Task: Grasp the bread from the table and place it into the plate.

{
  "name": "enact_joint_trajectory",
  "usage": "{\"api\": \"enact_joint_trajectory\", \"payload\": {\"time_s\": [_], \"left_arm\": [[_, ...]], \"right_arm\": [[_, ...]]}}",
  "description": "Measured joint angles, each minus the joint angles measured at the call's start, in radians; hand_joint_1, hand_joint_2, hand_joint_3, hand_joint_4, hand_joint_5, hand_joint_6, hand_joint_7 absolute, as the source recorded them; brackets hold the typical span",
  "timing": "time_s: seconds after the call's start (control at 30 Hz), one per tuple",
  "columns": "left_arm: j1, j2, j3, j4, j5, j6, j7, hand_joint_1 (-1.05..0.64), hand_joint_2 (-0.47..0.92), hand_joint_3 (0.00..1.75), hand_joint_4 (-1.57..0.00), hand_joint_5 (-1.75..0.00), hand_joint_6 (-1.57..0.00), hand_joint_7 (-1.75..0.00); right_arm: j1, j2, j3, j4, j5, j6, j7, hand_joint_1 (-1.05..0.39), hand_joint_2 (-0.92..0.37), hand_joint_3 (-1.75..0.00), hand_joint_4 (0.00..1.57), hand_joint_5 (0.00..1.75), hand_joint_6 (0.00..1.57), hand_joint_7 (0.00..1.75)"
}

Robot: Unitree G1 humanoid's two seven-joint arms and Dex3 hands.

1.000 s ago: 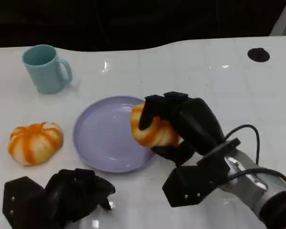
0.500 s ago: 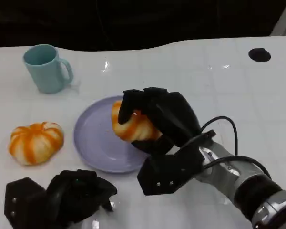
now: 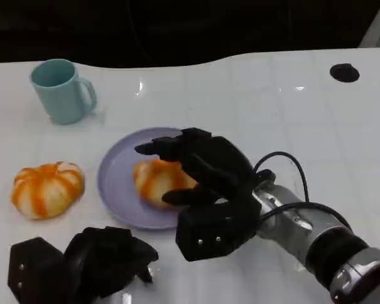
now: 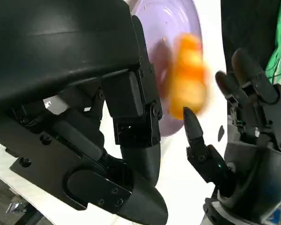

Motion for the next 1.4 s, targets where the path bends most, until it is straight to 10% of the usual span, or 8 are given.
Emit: {"api": "enact_joint_trajectory", "payload": {"time_s": [0.3, 0.93, 1.3, 1.4], "left_arm": [[0.000, -0.003, -0.001, 0.000, 0.004, -0.001, 0.010, -1.05, 0.66, 0.18, -0.90, -1.50, -1.54, -0.37], [0.000, -0.010, 0.002, 0.000, 0.003, 0.001, 0.015, -1.05, 0.67, 0.19, -0.91, -1.49, -1.55, -0.34], [-0.005, -0.009, -0.001, 0.006, 0.003, -0.001, 0.014, -1.05, 0.66, 0.20, -0.92, -1.50, -1.56, -0.34], [-0.007, -0.009, -0.002, 0.011, 0.004, -0.004, 0.014, -1.05, 0.66, 0.20, -0.92, -1.50, -1.56, -0.34]], "right_arm": [[0.078, -0.069, -0.011, -0.176, 0.060, 0.027, 0.165, -0.76, -0.92, -0.24, 0.00, 0.00, 0.03, 0.01], [0.371, -0.246, -0.106, -0.507, 0.144, -0.116, 0.146, -0.54, -0.92, -0.14, 0.21, 0.16, 0.25, 0.11], [0.491, -0.286, -0.198, -0.541, 0.196, -0.267, 0.090, -0.31, -0.91, -0.04, 0.59, 0.88, 0.82, 0.22], [0.525, -0.289, -0.219, -0.541, 0.211, -0.292, 0.079, -0.24, -0.84, -0.19, 0.66, 1.25, 0.80, 0.66]]}}
